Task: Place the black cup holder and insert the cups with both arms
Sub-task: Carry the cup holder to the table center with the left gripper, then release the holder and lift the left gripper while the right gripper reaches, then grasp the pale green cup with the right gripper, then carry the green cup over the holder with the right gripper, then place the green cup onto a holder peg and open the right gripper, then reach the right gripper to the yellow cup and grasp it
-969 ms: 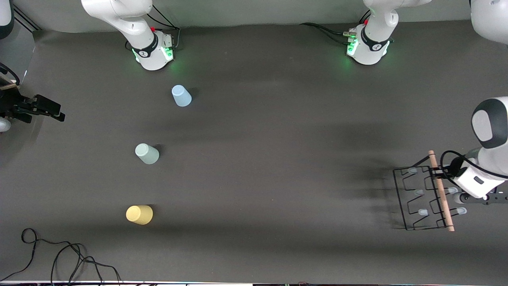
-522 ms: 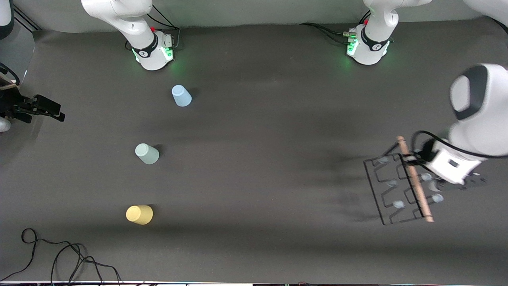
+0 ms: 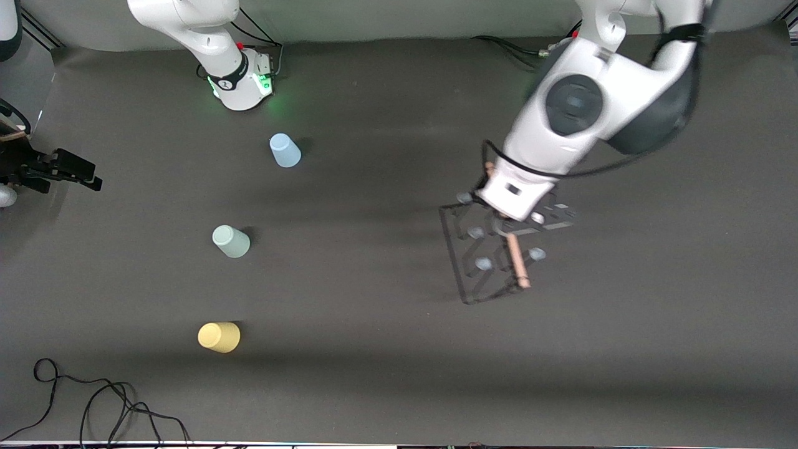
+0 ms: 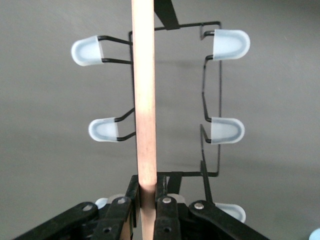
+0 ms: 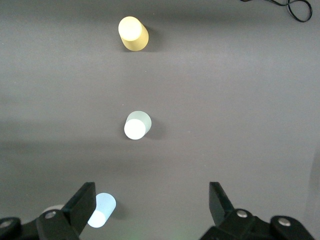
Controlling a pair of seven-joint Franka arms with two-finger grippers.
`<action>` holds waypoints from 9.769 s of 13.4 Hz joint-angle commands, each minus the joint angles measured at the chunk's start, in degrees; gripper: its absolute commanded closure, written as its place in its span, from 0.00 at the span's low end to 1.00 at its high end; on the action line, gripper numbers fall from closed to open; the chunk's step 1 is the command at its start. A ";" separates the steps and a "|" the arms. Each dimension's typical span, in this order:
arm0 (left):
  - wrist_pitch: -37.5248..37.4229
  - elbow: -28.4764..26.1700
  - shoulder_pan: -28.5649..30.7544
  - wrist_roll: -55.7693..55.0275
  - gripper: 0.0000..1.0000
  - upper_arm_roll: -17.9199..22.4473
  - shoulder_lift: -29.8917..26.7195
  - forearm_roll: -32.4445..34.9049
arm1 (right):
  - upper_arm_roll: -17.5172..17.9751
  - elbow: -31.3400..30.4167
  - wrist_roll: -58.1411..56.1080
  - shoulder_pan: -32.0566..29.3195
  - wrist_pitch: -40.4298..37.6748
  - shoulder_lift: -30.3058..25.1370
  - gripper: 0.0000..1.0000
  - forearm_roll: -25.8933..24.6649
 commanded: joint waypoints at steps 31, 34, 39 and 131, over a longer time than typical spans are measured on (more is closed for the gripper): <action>14.48 6.45 -19.06 -13.24 0.00 1.22 11.61 7.94 | -0.30 -26.63 5.03 7.62 10.82 -17.26 0.00 0.57; 6.76 6.01 -11.61 -6.50 0.00 1.05 5.99 7.86 | -0.30 -30.41 3.89 7.53 19.42 -14.71 0.00 -0.91; -1.53 1.63 7.20 17.64 0.00 1.22 -2.28 6.55 | -0.48 -38.40 3.18 7.53 37.43 -4.71 0.00 -0.92; -7.95 -5.94 13.73 49.52 0.00 21.61 -16.18 2.05 | -26.85 19.06 -6.48 24.05 22.33 43.55 0.00 24.82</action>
